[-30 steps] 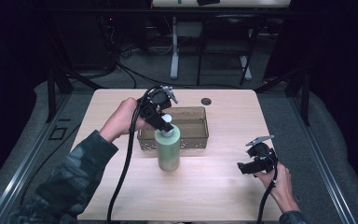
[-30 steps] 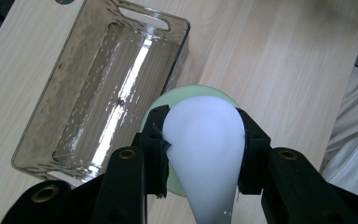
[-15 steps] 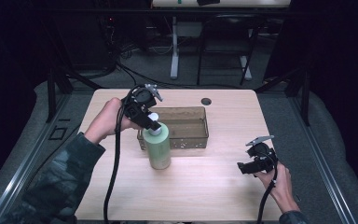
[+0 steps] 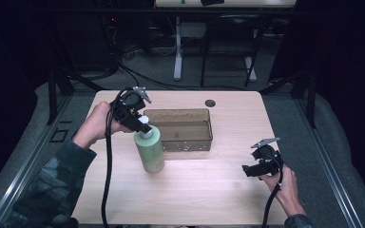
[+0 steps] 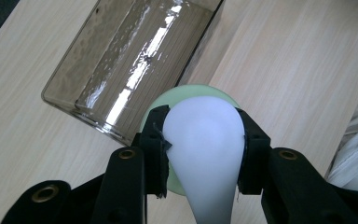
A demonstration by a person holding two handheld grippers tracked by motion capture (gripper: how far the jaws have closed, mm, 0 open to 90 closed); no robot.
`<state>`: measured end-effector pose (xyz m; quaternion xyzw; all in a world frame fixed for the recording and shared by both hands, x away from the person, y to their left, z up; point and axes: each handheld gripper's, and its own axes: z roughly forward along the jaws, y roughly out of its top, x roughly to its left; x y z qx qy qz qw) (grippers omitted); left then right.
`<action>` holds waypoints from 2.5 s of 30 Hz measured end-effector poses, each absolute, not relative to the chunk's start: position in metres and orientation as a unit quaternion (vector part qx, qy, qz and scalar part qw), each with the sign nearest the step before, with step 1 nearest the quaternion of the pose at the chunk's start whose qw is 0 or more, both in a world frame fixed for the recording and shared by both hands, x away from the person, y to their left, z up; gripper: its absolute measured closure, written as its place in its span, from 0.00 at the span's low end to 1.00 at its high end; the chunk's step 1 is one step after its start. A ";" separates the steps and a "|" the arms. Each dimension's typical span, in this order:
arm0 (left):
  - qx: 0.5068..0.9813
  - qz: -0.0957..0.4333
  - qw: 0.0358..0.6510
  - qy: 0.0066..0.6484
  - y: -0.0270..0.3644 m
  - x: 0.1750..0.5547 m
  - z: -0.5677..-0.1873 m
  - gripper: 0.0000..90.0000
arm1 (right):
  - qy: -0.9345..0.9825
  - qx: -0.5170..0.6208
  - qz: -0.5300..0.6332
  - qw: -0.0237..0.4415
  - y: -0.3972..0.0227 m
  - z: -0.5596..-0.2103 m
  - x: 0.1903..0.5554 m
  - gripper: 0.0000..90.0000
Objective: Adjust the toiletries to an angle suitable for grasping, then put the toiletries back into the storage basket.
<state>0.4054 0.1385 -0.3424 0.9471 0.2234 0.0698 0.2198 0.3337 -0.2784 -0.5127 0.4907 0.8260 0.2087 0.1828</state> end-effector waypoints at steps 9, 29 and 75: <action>0.946 0.071 0.219 0.227 0.143 0.406 -0.341 0.70 | 0.825 0.492 0.208 0.186 -0.279 -0.511 0.333 0.16; 0.947 0.064 0.219 0.227 0.146 0.406 -0.340 0.70 | 0.824 0.491 0.211 0.190 -0.281 -0.510 0.331 0.16; 0.953 0.083 0.209 0.205 0.138 0.403 -0.295 0.70 | 0.828 0.487 0.210 0.183 -0.279 -0.509 0.333 0.10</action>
